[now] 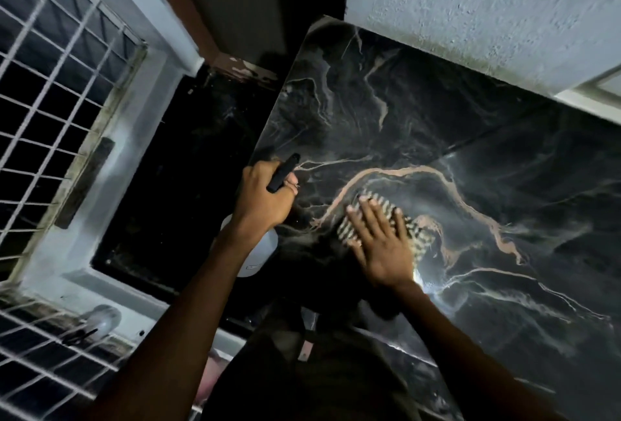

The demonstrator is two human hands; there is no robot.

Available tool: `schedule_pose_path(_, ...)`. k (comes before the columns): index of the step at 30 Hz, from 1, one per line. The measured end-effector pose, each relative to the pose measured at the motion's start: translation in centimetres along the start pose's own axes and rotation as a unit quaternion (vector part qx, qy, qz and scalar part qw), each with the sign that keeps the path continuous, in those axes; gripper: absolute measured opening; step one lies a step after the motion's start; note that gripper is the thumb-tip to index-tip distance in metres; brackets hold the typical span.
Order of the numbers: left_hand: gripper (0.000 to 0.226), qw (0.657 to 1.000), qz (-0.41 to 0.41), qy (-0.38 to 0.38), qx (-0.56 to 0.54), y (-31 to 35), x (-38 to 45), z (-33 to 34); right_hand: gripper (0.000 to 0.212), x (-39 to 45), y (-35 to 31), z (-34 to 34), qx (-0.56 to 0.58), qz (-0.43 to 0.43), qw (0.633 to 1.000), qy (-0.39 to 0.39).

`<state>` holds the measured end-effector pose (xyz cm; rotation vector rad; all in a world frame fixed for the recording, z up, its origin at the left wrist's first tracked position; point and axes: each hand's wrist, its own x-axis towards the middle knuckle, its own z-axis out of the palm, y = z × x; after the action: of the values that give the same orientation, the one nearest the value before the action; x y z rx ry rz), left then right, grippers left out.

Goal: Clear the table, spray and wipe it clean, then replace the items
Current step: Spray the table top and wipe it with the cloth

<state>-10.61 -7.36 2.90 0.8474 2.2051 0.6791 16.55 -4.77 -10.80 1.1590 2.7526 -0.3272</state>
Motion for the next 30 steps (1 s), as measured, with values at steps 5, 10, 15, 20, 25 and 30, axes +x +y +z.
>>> schedule_pose_path(5, 0.021, 0.998, -0.022, -0.048, 0.028, -1.5, -0.6, -1.7, 0.068, 7.5, 4.7, -2.9, 0.022, 0.152, 0.988, 0.033)
schedule_pose_path(10, 0.024, 0.995, -0.014, -0.058, 0.084, -5.0, -1.8, -3.5, 0.067, 10.4, 4.2, -3.6, 0.031, 0.196, 0.979, 0.042)
schedule_pose_path(15, 0.013, 0.993, -0.034, -0.081, 0.082, -5.8, -1.7, -3.7, 0.067, 10.3, 3.7, -4.0, 0.042, 0.198, 0.978, 0.049)
schedule_pose_path(20, 0.031, 0.989, -0.009, -0.072, 0.126, -5.8, -1.8, -2.8, 0.067, 10.3, 3.7, -4.1, 0.040, 0.201, 0.978, 0.040)
schedule_pose_path(25, 0.015, 0.993, -0.034, -0.070, 0.085, -6.7, -1.9, -3.9, 0.067, 10.7, 2.9, -3.7, 0.043, 0.221, 0.973, 0.044)
schedule_pose_path(30, 0.020, 0.998, -0.040, -0.014, 0.039, -7.4, -1.9, -5.7, 0.067, 12.2, -5.0, -3.0, 0.033, 0.155, 0.986, 0.048)
